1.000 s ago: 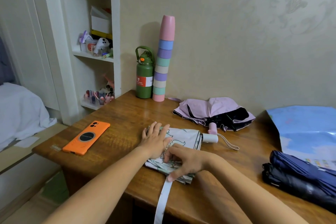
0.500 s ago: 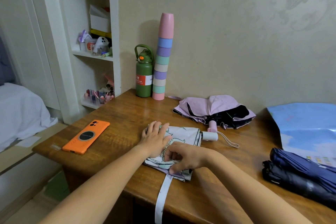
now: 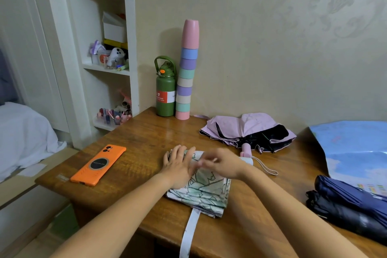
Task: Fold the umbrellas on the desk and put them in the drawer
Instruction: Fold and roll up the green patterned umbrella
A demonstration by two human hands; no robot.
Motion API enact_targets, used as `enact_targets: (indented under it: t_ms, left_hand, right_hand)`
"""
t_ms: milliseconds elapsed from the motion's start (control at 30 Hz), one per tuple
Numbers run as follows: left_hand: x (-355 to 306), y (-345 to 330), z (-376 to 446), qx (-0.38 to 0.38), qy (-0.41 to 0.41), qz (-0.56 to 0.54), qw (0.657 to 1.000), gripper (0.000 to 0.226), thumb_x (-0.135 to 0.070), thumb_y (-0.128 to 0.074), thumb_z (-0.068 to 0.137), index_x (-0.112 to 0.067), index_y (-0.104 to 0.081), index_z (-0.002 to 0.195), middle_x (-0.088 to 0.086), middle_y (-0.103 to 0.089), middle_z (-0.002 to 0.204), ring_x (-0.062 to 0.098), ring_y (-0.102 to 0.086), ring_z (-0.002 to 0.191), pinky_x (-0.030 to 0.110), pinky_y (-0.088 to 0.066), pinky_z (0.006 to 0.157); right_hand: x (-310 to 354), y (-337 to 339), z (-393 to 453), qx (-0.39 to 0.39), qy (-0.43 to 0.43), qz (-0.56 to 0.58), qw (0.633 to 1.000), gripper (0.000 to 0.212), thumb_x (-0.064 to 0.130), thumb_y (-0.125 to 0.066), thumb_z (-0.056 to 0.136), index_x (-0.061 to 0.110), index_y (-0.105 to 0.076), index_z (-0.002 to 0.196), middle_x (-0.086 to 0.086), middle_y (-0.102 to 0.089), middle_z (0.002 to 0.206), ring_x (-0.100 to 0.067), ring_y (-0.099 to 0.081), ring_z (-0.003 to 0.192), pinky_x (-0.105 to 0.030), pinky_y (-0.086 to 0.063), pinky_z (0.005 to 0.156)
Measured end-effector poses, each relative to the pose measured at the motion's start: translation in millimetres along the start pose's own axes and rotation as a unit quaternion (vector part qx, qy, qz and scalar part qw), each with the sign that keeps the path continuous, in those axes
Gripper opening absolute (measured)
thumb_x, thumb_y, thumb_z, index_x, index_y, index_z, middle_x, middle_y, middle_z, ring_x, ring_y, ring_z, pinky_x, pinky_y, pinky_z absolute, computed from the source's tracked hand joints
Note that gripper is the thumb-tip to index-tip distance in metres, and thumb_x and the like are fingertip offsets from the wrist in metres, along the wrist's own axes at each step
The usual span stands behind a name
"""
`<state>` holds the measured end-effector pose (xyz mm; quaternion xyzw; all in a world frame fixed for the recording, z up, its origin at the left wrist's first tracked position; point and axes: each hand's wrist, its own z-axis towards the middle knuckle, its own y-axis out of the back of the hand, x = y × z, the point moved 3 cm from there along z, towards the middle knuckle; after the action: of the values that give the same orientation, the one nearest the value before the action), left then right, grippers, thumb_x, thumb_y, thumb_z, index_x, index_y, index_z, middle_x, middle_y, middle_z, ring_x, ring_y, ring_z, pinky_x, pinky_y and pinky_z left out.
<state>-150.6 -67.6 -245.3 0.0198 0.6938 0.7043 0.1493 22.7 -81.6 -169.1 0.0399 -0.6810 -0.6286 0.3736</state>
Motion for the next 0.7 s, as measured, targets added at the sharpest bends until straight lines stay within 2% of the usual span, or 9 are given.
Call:
enact_targets:
  t_ms: [33, 67, 100, 200, 300, 367, 500, 600, 700]
  left_hand:
    - [0.0, -0.3, 0.7, 0.003, 0.000, -0.001, 1.000, 0.063, -0.046, -0.022, 0.109, -0.029, 0.006, 0.163, 0.003, 0.004, 0.169, 0.026, 0.015, 0.156, 0.057, 0.003, 0.124]
    - [0.2, -0.4, 1.4, 0.007, 0.002, 0.000, 1.000, 0.062, -0.049, -0.016, 0.109, -0.029, 0.008, 0.163, 0.003, 0.006, 0.170, 0.025, 0.017, 0.156, 0.057, 0.005, 0.124]
    - [0.6, -0.6, 2.4, 0.014, 0.003, 0.004, 1.000, 0.063, -0.051, -0.012, 0.109, -0.029, 0.010, 0.163, 0.003, 0.008, 0.170, 0.024, 0.018, 0.156, 0.057, 0.007, 0.124]
    - [1.5, -1.7, 4.8, 0.041, 0.004, 0.023, 0.999, 0.065, -0.054, -0.009, 0.108, -0.029, 0.016, 0.162, 0.005, 0.009, 0.170, 0.027, 0.018, 0.155, 0.058, 0.008, 0.124]
    - [2.7, 5.0, 11.2, 0.082, 0.001, 0.051, 0.995, 0.070, -0.058, -0.014, 0.107, -0.028, 0.018, 0.162, 0.008, 0.004, 0.169, 0.031, 0.011, 0.155, 0.056, 0.005, 0.124]
    - [3.6, 16.1, 18.7, 0.111, -0.007, 0.080, 0.991, 0.079, -0.065, -0.025, 0.104, -0.027, 0.010, 0.163, 0.011, -0.003, 0.169, 0.034, 0.002, 0.155, 0.056, 0.001, 0.124]
    - [-4.6, 36.6, 31.9, 0.133, -0.047, 0.110, 0.984, 0.083, -0.067, -0.050, 0.096, -0.018, -0.020, 0.156, 0.010, -0.027, 0.157, 0.035, -0.023, 0.146, 0.052, -0.018, 0.120]
    - [-11.4, 40.4, 34.8, 0.138, -0.078, 0.076, 0.985, 0.071, -0.058, -0.062, 0.095, -0.014, -0.034, 0.143, 0.008, -0.037, 0.147, 0.031, -0.033, 0.138, 0.049, -0.028, 0.114]
    - [-12.4, 44.2, 35.9, 0.145, -0.093, 0.064, 0.983, 0.060, -0.056, -0.066, 0.093, -0.013, -0.042, 0.127, 0.009, -0.047, 0.135, 0.030, -0.041, 0.128, 0.047, -0.034, 0.108]
  right_hand:
    - [-14.1, 7.4, 5.7, -0.084, -0.007, -0.030, 0.996, 0.020, 0.033, -0.059, 0.100, 0.024, -0.075, 0.107, 0.007, -0.070, 0.109, -0.012, -0.063, 0.104, -0.038, -0.050, 0.096]
    - [-24.3, 12.5, 9.4, -0.127, -0.020, -0.059, 0.990, 0.022, 0.030, -0.057, 0.101, 0.021, -0.073, 0.113, 0.004, -0.068, 0.117, -0.014, -0.061, 0.111, -0.037, -0.048, 0.100]
    - [-33.6, 13.8, 12.9, -0.122, -0.035, -0.078, 0.989, 0.027, 0.031, -0.055, 0.101, 0.019, -0.071, 0.119, 0.002, -0.066, 0.124, -0.016, -0.059, 0.118, -0.036, -0.045, 0.103]
    - [-45.6, 6.5, 19.0, 0.026, -0.094, -0.085, 0.992, 0.048, 0.050, -0.058, 0.098, 0.021, -0.061, 0.136, 0.003, -0.061, 0.133, -0.018, -0.055, 0.125, -0.035, -0.043, 0.105]
    - [-50.5, 3.9, 25.8, 0.075, -0.114, -0.076, 0.988, 0.073, 0.061, -0.073, 0.084, 0.026, -0.050, 0.144, 0.004, -0.054, 0.136, -0.017, -0.050, 0.128, -0.033, -0.041, 0.105]
    - [-50.8, 4.1, 32.8, 0.110, -0.128, -0.103, 0.980, 0.083, 0.061, -0.081, 0.076, 0.025, -0.048, 0.143, 0.004, -0.052, 0.133, -0.018, -0.051, 0.124, -0.035, -0.043, 0.103]
    - [-47.5, 1.1, 44.2, 0.144, -0.141, -0.143, 0.969, 0.076, 0.059, -0.084, 0.071, 0.021, -0.053, 0.129, 0.001, -0.061, 0.124, -0.020, -0.057, 0.106, -0.038, -0.049, 0.091]
    - [-43.3, 0.3, 44.4, 0.145, -0.136, -0.172, 0.965, 0.068, 0.061, -0.082, 0.072, 0.018, -0.056, 0.118, 0.001, -0.062, 0.112, -0.021, -0.056, 0.098, -0.036, -0.039, 0.082]
    - [-36.4, 1.4, 38.0, 0.128, -0.125, -0.186, 0.966, 0.060, 0.060, -0.080, 0.076, 0.016, -0.058, 0.110, -0.001, -0.063, 0.105, -0.022, -0.054, 0.093, -0.037, -0.032, 0.082]
